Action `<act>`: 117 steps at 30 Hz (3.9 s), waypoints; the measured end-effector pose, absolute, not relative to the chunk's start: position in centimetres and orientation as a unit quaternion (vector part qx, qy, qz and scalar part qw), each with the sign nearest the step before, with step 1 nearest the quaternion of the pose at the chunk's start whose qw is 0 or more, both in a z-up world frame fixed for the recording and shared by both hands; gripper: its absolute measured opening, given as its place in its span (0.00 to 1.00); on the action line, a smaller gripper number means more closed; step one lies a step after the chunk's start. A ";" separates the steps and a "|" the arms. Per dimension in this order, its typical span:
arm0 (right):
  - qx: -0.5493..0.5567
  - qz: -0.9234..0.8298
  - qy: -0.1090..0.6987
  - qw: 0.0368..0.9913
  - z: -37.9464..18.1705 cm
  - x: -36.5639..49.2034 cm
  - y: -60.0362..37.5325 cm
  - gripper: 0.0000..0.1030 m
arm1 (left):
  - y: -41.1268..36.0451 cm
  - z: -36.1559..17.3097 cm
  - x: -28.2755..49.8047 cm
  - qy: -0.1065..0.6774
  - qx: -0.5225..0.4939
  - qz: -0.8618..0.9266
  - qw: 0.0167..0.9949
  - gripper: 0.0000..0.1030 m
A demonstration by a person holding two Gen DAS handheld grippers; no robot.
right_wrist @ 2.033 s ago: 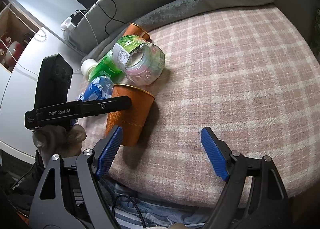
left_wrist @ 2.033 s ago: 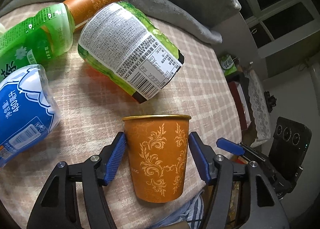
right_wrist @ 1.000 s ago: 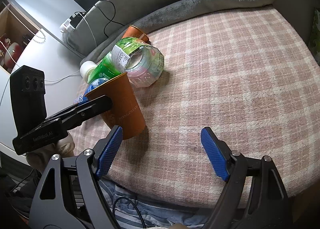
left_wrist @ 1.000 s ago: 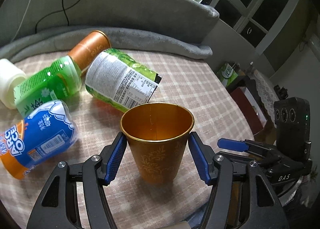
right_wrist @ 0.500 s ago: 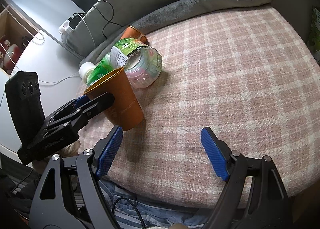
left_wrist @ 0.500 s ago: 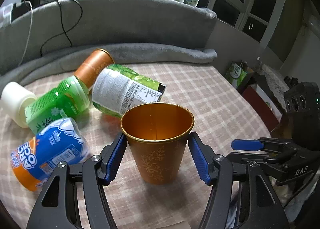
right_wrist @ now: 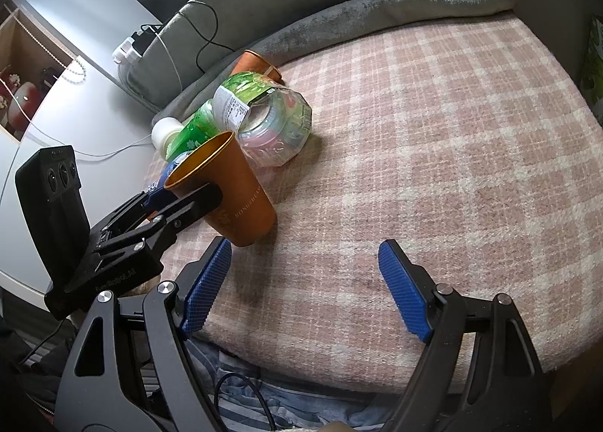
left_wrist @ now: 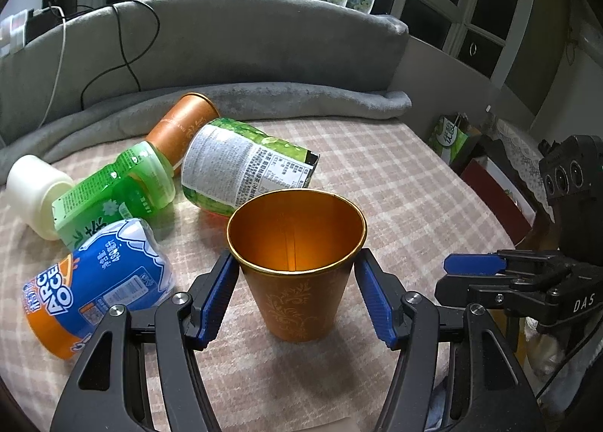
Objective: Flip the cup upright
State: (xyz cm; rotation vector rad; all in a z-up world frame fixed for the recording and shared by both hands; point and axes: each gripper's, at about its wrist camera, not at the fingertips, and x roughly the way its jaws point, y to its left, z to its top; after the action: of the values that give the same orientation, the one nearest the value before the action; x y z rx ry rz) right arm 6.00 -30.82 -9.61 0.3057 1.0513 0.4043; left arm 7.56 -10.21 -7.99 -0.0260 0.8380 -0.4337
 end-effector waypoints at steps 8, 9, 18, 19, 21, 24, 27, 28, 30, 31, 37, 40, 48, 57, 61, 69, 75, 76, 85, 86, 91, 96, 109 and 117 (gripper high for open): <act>0.145 0.191 0.496 0.835 -9.7 5.9 -30.8 0.81 | -10.4 -8.0 6.9 0.405 -0.008 -0.215 0.889 0.61; 0.145 0.191 0.496 0.835 -9.7 5.9 -30.9 0.81 | -10.5 -8.0 6.8 0.405 -0.006 -0.215 0.888 0.61; 0.146 0.191 0.494 0.835 -9.5 5.7 -30.9 0.81 | -10.7 -8.0 6.2 0.409 -0.006 -0.219 0.886 0.61; 0.146 0.191 0.494 0.835 -9.5 5.7 -31.0 0.81 | -10.6 -8.0 6.2 0.410 -0.006 -0.220 0.885 0.61; 0.145 0.191 0.493 0.836 -9.4 5.6 -31.0 0.81 | -10.6 -8.0 6.1 0.412 -0.007 -0.221 0.884 0.61; 0.145 0.190 0.491 0.838 -9.3 5.4 -30.9 0.81 | -10.5 -8.0 5.9 0.416 -0.011 -0.221 0.882 0.61; 0.144 0.188 0.489 0.840 -9.2 5.2 -30.9 0.81 | -10.4 -8.0 5.8 0.418 -0.014 -0.222 0.881 0.61; 0.143 0.187 0.488 0.840 -9.1 5.1 -30.8 0.81 | -10.3 -8.0 5.7 0.418 -0.015 -0.222 0.881 0.62; 0.139 0.184 0.486 0.843 -9.0 5.0 -30.7 0.81 | -10.3 -7.9 5.7 0.419 -0.015 -0.223 0.880 0.62; 0.136 0.182 0.484 0.845 -8.9 4.9 -30.6 0.81 | -10.3 -7.9 5.6 0.419 -0.015 -0.224 0.880 0.62; 0.115 0.172 0.474 0.856 -8.4 4.6 -30.1 0.81 | -10.1 -7.8 5.3 0.419 -0.017 -0.225 0.880 0.62; 0.101 0.166 0.468 0.862 -8.2 4.5 -29.7 0.81 | -10.0 -7.7 5.2 0.420 -0.018 -0.226 0.879 0.63; 0.078 0.155 0.457 0.873 -7.8 4.2 -29.2 0.81 | -9.7 -7.6 4.8 0.418 -0.019 -0.225 0.880 0.67; 0.070 0.152 0.450 0.877 -7.5 4.0 -29.0 0.81 | -9.5 -7.4 4.3 0.415 -0.016 -0.228 0.881 0.70; 0.071 0.152 0.448 0.878 -7.4 3.9 -28.9 0.81 | -9.4 -7.2 3.8 0.413 -0.014 -0.229 0.881 0.74; 0.070 0.152 0.445 0.880 -7.2 3.7 -28.7 0.81 | -9.2 -7.2 3.2 0.413 -0.012 -0.226 0.882 0.75; 0.070 0.150 0.441 0.882 -7.1 3.6 -28.7 0.81 | -9.0 -7.1 2.8 0.411 -0.009 -0.225 0.883 0.75; 0.070 0.150 0.441 0.882 -7.1 3.6 -28.6 0.81 | -9.0 -7.1 2.8 0.411 -0.009 -0.224 0.884 0.75; 0.071 0.149 0.436 0.884 -6.9 3.6 -28.6 0.81 | -8.4 -7.2 2.2 0.414 -0.009 -0.221 0.883 0.75; 0.070 0.148 0.435 0.886 -6.9 3.6 -28.6 0.81 | -8.3 -7.1 2.1 0.414 -0.009 -0.220 0.883 0.75; 0.061 0.136 0.418 0.896 -6.3 3.5 -28.3 0.81 | -7.5 -6.5 1.3 0.404 -0.005 -0.210 0.890 0.75; 0.043 0.118 0.393 0.911 -5.7 3.2 -28.0 0.81 | -6.0 -4.8 0.4 0.361 -0.011 -0.171 0.917 0.75; -0.012 0.048 0.285 0.957 -3.1 1.4 -26.6 0.90 | -2.5 -0.7 -1.2 0.224 -0.043 -0.050 0.972 0.80; -0.016 0.021 0.243 0.970 -1.9 0.7 -26.2 1.00 | -1.7 -0.4 -1.5 0.216 -0.051 -0.031 0.975 0.81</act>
State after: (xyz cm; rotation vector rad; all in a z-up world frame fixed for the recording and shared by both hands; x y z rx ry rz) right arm 0.75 -26.24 -1.88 -0.0329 0.4915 0.0428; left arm -1.46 -1.74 -0.35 -0.1021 0.4350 -0.0633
